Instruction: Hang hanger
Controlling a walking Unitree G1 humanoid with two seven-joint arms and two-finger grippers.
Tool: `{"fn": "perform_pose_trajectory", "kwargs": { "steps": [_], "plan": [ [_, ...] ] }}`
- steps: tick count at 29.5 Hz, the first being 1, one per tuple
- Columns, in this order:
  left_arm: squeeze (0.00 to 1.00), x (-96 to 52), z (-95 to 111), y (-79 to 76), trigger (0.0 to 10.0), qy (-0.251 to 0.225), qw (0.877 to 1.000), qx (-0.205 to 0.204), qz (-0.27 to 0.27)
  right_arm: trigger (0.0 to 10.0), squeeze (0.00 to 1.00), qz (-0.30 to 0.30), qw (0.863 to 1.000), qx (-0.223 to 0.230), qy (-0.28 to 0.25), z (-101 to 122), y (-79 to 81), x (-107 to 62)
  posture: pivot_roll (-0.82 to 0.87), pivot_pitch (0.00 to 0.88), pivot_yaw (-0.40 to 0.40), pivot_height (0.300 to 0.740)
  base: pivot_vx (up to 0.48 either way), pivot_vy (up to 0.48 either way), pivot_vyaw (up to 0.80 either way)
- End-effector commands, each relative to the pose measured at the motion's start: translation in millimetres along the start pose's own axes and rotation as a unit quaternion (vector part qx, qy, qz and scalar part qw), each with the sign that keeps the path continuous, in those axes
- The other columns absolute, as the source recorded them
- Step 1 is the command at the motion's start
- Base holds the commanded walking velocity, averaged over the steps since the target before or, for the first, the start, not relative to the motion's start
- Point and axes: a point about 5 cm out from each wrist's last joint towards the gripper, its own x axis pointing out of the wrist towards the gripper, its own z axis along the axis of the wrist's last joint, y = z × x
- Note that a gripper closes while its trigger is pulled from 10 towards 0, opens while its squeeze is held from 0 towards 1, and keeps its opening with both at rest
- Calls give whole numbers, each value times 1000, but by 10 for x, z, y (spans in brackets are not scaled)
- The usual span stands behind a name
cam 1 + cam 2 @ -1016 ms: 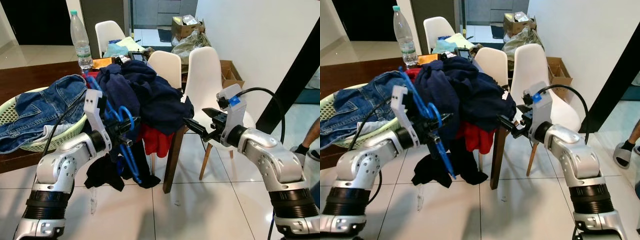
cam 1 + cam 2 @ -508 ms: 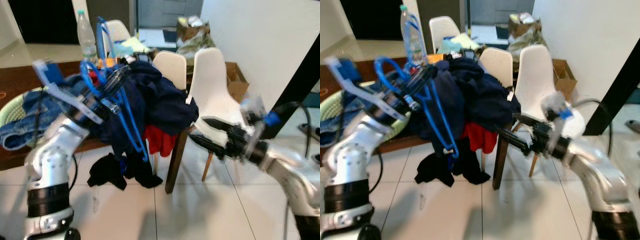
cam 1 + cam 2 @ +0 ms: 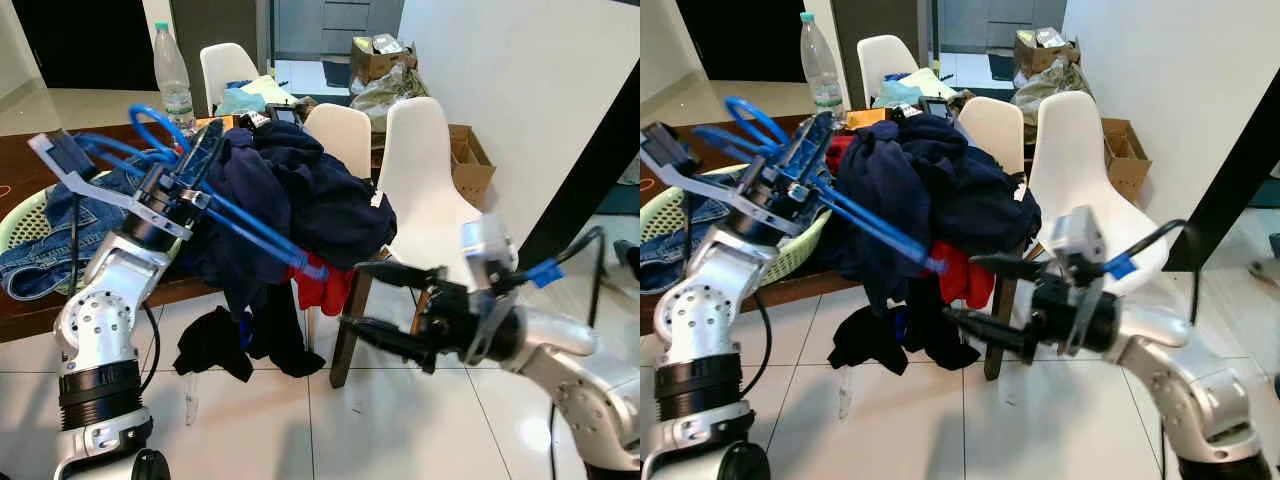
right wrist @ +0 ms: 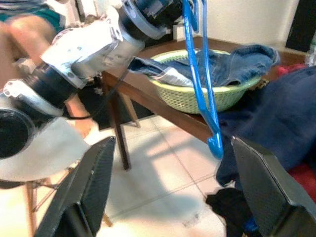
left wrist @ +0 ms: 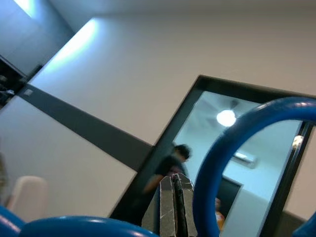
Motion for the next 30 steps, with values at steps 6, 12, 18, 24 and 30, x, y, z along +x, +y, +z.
{"fn": "perform_pose_trajectory", "kwargs": {
  "steps": [6,12,18,24,30],
  "plan": [
    [0,77,-105,-44,10000,8,999,-37,-26,10000,0,-65,997,-15,29,-85,-58,361,110,27,0,740,0,0,0],
    [0,60,-122,-40,10000,10,999,-43,-26,10000,0,-129,991,-17,-17,111,-266,244,112,32,3,740,0,0,0],
    [0,46,-128,-39,10000,9,998,-51,-25,10000,0,-186,982,-26,-10,145,-373,221,112,37,8,740,0,0,0],
    [0,62,-135,-49,10000,8,998,-56,-29,3490,0,-167,985,-29,23,32,-275,345,113,38,10,740,0,0,0],
    [0,67,-141,-54,10000,8,998,-58,-30,0,0,-169,985,-23,27,2,-261,391,111,38,9,740,0,0,0]
  ]
}}
